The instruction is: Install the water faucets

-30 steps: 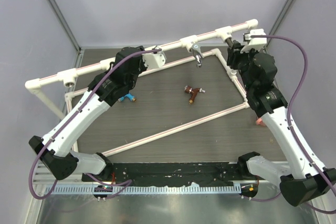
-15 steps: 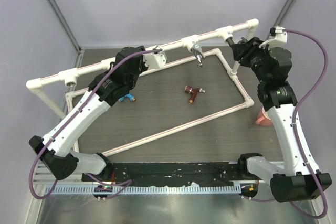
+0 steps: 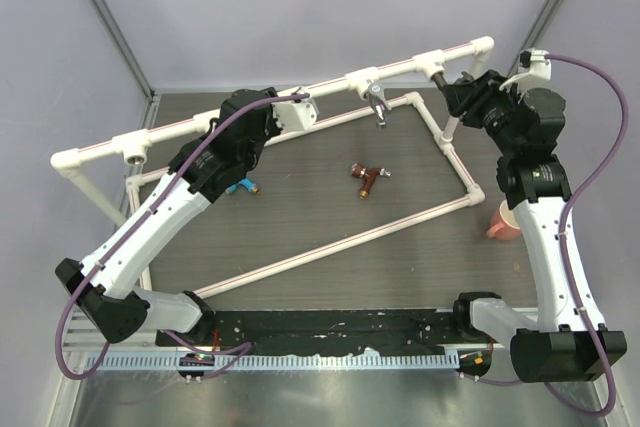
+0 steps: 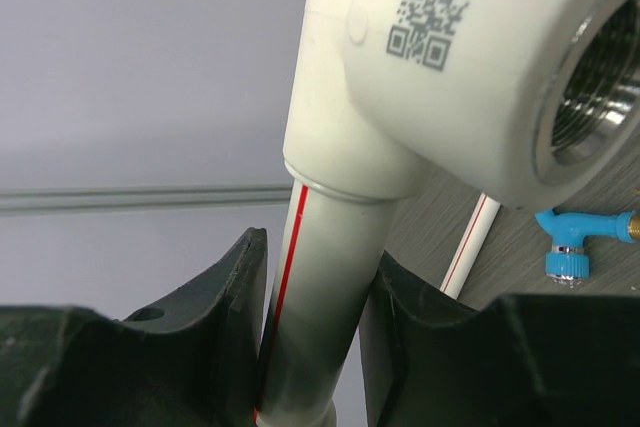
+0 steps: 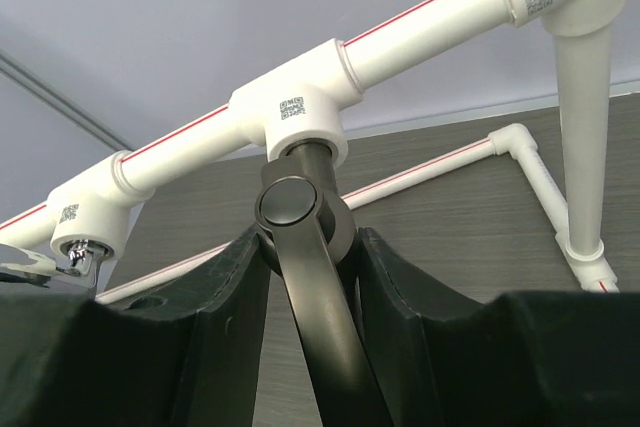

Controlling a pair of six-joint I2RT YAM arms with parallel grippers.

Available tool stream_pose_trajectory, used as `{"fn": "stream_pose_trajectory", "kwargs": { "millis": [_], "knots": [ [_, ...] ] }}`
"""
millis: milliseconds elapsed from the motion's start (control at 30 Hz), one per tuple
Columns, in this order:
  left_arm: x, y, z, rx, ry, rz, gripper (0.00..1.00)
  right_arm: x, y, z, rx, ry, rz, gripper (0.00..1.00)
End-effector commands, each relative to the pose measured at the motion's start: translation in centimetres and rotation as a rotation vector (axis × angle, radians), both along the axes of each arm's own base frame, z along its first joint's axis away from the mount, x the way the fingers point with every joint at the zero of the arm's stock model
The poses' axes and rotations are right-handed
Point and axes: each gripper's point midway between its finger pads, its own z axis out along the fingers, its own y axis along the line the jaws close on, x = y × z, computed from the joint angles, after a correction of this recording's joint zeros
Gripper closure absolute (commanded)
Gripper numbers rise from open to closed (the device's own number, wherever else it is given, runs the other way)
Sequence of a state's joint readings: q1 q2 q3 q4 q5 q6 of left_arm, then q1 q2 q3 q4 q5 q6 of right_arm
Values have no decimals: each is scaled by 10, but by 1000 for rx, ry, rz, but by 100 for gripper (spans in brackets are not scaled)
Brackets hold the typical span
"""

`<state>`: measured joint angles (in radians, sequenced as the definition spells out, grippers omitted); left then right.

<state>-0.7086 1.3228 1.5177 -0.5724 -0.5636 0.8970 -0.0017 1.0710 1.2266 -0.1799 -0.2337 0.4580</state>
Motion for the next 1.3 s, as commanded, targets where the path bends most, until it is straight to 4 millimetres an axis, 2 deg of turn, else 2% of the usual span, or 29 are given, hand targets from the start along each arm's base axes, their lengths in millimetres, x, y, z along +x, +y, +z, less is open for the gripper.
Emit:
{"fn": "stream_pose_trajectory", "kwargs": {
  "millis": [0,200,300,567,700,733,767,800,833,867,900,933,967,1000,1033,1067,1133,1167,1233,1267],
  "knots": [
    [-11,-11,-4,-156,25,3,100,-27,-27,104,-96,-372,-119,54],
    [-9,-12,-4,-155,25,4,100,-53,-26,124,-199,-496,-118,45],
    [-9,-12,-5,-154,28,7,100,-57,-27,125,-266,-517,-122,43],
    [-9,-13,-4,-156,24,4,100,-59,-28,101,-344,-494,-124,42],
    [-8,-13,-1,-166,18,8,95,-72,-30,100,-355,-522,-138,41],
    [-8,-13,1,-179,16,10,90,-84,-32,107,-351,-557,-160,41],
    [-8,-14,4,-190,10,7,87,-85,-35,98,-348,-554,-178,41],
    [-9,-15,6,-204,8,5,84,-91,-44,105,-338,-589,-236,41],
    [-9,-15,12,-228,-4,6,78,-106,-47,112,-337,-628,-265,41],
    [-10,-15,16,-245,-14,5,74,-106,-50,105,-360,-626,-283,40],
    [-10,-16,24,-274,-35,1,69,-113,-51,108,-366,-645,-300,40],
    [-10,-16,30,-298,-53,-2,56,-124,-55,112,-363,-667,-330,40],
    [-12,-15,38,-336,-74,-2,50,-126,-56,108,-367,-669,-341,40],
    [-13,-16,50,-375,-104,-7,43,-133,-57,112,-376,-698,-353,40],
    [-15,-17,59,-411,-120,-19,29,-137,-57,111,-369,-709,-358,39],
    [-19,-15,70,-462,-140,-20,24,-146,-58,108,-397,-732,-372,37],
    [-25,-14,93,-547,-177,-37,16,-159,-50,110,-425,-792,-357,32],
    [-29,-15,102,-584,-187,-55,14,-168,-51,103,-439,-817,-364,28],
    [-38,-13,126,-702,-218,-70,8,-183,-49,103,-458,-877,-376,26],
    [-41,-10,137,-761,-245,-70,6,-183,-47,95,-464,-877,-364,23]
  ]
}}
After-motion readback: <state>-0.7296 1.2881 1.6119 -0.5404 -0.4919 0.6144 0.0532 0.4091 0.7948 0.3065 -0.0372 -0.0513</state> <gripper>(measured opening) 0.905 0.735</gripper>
